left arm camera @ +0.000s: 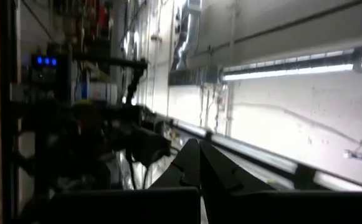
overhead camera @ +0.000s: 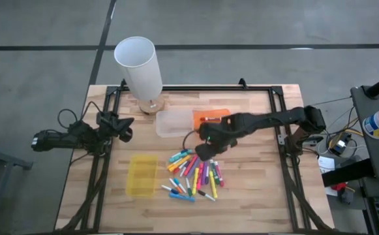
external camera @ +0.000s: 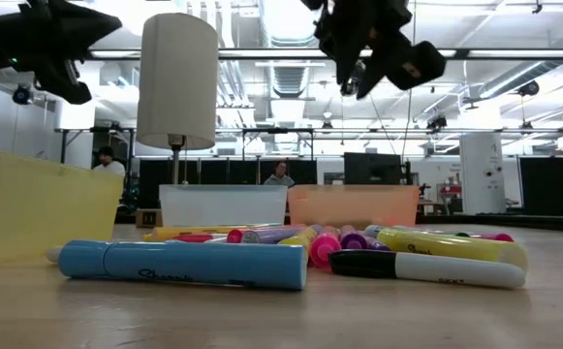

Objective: Pick & Place Markers
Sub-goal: Put the pink marker into the orange bin

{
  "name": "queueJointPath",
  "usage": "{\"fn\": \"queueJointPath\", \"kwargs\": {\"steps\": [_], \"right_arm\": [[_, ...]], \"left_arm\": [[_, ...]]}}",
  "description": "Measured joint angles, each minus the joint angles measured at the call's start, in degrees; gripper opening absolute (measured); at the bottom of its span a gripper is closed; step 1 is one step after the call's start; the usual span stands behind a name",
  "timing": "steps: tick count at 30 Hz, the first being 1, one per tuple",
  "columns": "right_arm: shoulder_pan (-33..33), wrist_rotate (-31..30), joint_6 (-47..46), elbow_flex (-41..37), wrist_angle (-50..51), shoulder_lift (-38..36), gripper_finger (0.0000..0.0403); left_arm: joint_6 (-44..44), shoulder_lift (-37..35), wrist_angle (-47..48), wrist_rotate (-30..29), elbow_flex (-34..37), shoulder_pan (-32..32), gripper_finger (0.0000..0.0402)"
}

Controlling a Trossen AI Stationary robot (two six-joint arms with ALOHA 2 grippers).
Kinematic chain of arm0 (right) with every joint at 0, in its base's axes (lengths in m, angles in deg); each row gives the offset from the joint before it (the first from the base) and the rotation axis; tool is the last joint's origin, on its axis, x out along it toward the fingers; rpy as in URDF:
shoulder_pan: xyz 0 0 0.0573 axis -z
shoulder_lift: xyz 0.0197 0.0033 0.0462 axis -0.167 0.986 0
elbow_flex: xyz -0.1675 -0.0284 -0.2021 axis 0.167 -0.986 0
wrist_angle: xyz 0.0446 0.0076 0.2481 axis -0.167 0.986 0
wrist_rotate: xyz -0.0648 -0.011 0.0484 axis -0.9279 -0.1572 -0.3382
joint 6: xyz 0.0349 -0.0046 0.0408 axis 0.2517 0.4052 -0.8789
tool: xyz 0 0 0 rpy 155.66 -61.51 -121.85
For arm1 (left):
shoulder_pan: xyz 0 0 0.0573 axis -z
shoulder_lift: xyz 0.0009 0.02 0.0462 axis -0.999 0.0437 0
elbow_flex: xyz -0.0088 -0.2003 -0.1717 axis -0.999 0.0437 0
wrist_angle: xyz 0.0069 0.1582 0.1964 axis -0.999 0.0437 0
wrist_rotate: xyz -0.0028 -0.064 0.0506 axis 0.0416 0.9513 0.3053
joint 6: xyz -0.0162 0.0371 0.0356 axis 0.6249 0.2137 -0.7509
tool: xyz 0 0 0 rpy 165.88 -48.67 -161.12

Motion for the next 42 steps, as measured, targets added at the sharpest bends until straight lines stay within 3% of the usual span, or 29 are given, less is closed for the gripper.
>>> {"fn": "queueJointPath", "kwargs": {"steps": [4,9,18,42], "right_arm": [[-3.49,-2.99,-6.22,-1.99,-1.25,0.05,0.0111],[-7.29,-7.68,-12.51,-5.02,-6.84,1.32,0.0114],[-9.09,-5.31,-18.95,-9.91,-6.97,1.97,0.0101],[-10.72,-6.46,-14.45,-10.49,-4.88,12.45,0.0105]], "left_arm": [[1.13,0.0,0.0,5.33,0.0,0.0,0.0],[1.14,0.0,0.02,6.73,-0.01,0.0,0.0],[1.71,0.0,-0.25,6.75,-0.01,0.0,0.0],[1.66,0.0,-0.42,8.3,0.0,0.02,0.0]]}}
